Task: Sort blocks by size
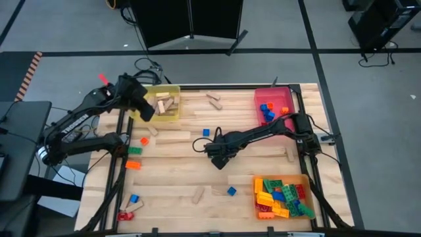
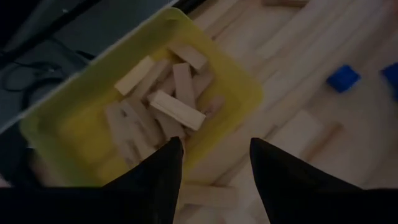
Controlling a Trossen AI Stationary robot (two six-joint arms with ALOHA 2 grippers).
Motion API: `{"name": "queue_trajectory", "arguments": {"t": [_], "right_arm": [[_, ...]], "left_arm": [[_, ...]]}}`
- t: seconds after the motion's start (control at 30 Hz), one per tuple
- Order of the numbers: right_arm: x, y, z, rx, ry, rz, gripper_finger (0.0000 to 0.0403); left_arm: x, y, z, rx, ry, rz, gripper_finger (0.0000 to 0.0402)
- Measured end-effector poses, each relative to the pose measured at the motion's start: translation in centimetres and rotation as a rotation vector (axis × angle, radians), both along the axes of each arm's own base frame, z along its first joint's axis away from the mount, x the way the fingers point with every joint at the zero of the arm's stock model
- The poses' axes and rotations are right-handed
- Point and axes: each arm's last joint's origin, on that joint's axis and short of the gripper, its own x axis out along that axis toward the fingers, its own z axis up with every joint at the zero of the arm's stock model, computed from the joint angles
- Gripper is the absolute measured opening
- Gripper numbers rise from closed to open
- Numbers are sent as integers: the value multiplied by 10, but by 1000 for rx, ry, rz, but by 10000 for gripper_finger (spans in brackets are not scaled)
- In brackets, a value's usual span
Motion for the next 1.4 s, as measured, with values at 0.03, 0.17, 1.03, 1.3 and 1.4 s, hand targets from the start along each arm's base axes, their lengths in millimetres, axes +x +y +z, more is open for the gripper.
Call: {"name": "queue_trajectory", "arguments": {"t": [0.03,0.17,1.03,1.3,1.4], "right_arm": [[0,0,0,0,-4,1,211],[-1,1,6,-4,-19,3,152],[-186,-87,146,-390,-244,-415,154],[-216,-105,96,-304,-218,-554,155],[-220,-107,87,-301,-173,-544,207]], "left_arm": [[-1,-1,0,-13,-10,-3,195],[-1,-4,2,-57,-66,-13,195],[-15,-20,14,-96,-256,41,195],[-13,-17,16,-59,-287,76,195],[-11,-15,20,-30,-321,72,195]]}}
